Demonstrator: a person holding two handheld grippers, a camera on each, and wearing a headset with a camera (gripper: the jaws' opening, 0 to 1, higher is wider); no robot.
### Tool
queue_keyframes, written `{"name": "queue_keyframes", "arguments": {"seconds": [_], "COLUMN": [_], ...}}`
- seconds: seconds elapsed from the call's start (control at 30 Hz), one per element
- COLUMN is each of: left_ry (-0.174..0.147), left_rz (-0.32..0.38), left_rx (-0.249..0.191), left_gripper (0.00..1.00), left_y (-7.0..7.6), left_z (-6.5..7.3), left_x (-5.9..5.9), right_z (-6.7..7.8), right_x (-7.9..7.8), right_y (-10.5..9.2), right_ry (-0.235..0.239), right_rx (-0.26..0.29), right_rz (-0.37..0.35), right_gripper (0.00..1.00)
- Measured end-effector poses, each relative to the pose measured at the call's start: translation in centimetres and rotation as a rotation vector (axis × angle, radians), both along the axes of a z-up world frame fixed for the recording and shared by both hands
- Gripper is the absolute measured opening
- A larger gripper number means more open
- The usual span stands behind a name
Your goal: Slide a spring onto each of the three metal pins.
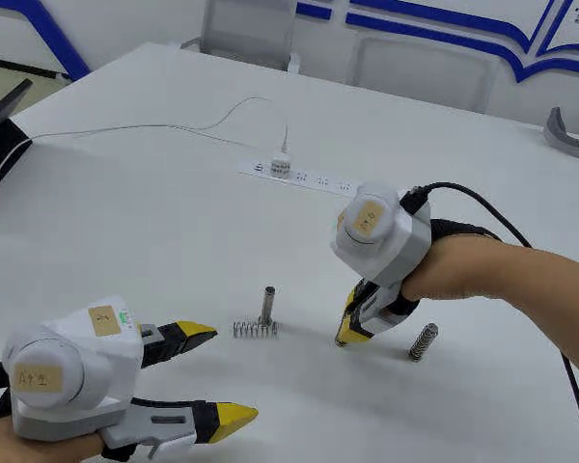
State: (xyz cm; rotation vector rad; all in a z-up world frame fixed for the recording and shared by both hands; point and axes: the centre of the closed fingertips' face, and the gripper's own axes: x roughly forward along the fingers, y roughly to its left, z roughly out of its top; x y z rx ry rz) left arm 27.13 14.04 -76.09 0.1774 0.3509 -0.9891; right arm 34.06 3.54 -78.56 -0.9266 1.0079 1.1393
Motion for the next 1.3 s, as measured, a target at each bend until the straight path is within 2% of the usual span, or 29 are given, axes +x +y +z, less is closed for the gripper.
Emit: {"name": "queue_keyframes", "arguments": {"seconds": [0.17, 0.27, 0.4, 0.53, 0.8, 1.1, 1.3], "left_ry": [-0.003, -0.004, -0.003, -0.005, -0.003, 0.004, 0.007], "left_rz": [0.001, 0.002, 0.001, -0.002, 0.007, 0.012, 0.006], "left_rx": [-0.001, -0.001, 0.001, 0.001, 0.001, 0.003, 0.009], "left_gripper": [0.59, 0.59, 0.59, 0.59, 0.59, 0.59, 0.58], "left_y": [0.0, 0.0, 0.0, -0.1, 0.2, 0.4, 0.3], "left_z": [0.1, 0.1, 0.1, 0.1, 0.1, -0.1, -0.2], "left_x": [0.1, 0.1, 0.1, 0.2, 0.3, 0.3, 0.2], "right_z": [0.3, 1.4, 3.0, 3.5, 2.1, 0.8, 0.2], "right_x": [0.0, 0.0, -0.1, -0.3, 0.3, 0.6, 0.8], "right_y": [-0.1, 0.2, 1.5, 3.3, 5.9, 7.0, 7.7], "right_ry": [-0.013, -0.037, -0.066, -0.077, -0.072, -0.062, -0.053], "right_rx": [0.004, 0.017, 0.055, 0.102, 0.178, 0.209, 0.252], "right_rz": [0.003, 0.016, 0.032, 0.051, 0.038, 0.021, -0.003], "right_gripper": [0.18, 0.19, 0.20, 0.20, 0.19, 0.18, 0.17]}}
